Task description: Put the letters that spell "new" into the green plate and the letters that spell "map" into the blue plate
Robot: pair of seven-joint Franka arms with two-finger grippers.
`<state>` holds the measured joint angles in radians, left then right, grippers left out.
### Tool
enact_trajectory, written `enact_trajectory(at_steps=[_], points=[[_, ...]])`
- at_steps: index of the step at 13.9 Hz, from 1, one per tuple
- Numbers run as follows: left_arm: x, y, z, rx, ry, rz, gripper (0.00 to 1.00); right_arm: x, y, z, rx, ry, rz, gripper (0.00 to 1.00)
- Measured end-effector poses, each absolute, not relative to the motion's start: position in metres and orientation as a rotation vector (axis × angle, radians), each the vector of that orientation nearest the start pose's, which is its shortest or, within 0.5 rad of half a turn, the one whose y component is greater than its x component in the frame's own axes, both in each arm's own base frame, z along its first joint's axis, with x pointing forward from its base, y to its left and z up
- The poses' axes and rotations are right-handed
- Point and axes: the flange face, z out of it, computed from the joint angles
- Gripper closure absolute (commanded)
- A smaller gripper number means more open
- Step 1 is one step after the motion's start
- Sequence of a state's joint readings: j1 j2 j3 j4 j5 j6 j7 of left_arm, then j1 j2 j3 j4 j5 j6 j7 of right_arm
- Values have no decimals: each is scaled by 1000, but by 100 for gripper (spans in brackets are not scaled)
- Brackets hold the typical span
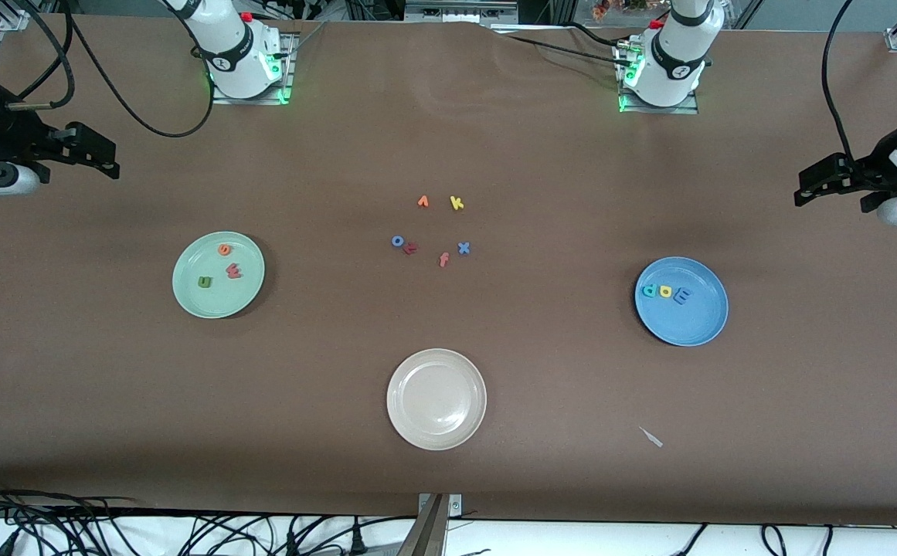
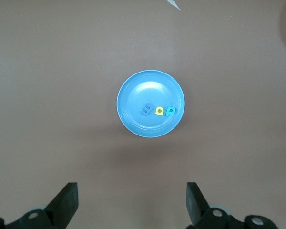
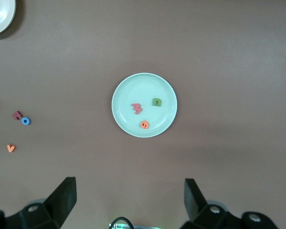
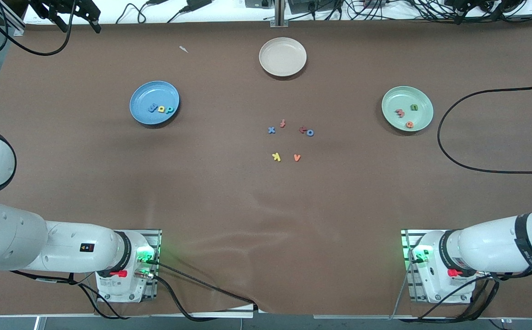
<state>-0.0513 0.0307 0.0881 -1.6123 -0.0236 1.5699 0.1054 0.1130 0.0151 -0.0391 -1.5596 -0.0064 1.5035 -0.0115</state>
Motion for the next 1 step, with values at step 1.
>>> enact_trajectory(at_steps=[1], points=[[561,17,588,-3164,107,113,0,550,40,616,-3146,-134,111,0]])
